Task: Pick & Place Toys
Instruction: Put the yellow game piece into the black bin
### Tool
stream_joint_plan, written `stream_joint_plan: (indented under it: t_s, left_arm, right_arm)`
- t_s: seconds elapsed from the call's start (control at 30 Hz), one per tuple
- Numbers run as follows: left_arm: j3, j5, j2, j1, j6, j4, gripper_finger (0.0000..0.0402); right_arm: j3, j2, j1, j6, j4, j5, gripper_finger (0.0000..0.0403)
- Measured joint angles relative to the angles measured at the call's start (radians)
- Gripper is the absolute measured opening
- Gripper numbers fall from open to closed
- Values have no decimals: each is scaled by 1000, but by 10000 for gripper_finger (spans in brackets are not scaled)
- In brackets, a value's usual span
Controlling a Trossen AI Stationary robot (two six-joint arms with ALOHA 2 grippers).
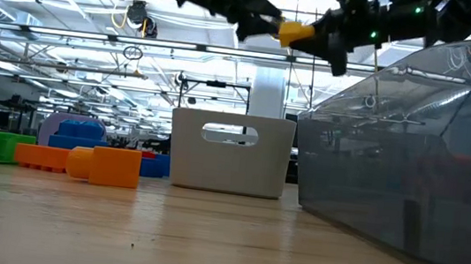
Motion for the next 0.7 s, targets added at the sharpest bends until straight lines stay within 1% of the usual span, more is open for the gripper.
stream_joint_plan:
  t_s: [0.1,0.23,0.33,0.4,0.5,0.6,0.7]
  left_arm:
    - [0,-68,-68,3,53,-40,271]
    - [0,-195,-157,4,85,-122,271]
    - [0,-238,-221,4,112,-198,271]
    - [0,-254,-256,4,115,-263,271]
    - [0,-266,-292,4,113,-360,271]
    - [-3,-266,-306,-5,101,-443,271]
    - [-43,-261,-306,-30,81,-469,271]
  right_arm:
    - [0,-60,17,62,-96,50,145]
    - [0,-141,81,98,-237,179,141]
    - [0,-188,146,166,-322,237,139]
    - [7,-215,188,240,-386,242,141]
    - [62,-223,245,382,-535,245,142]
    - [149,-198,298,510,-691,233,141]
    - [231,-152,352,610,-840,227,142]
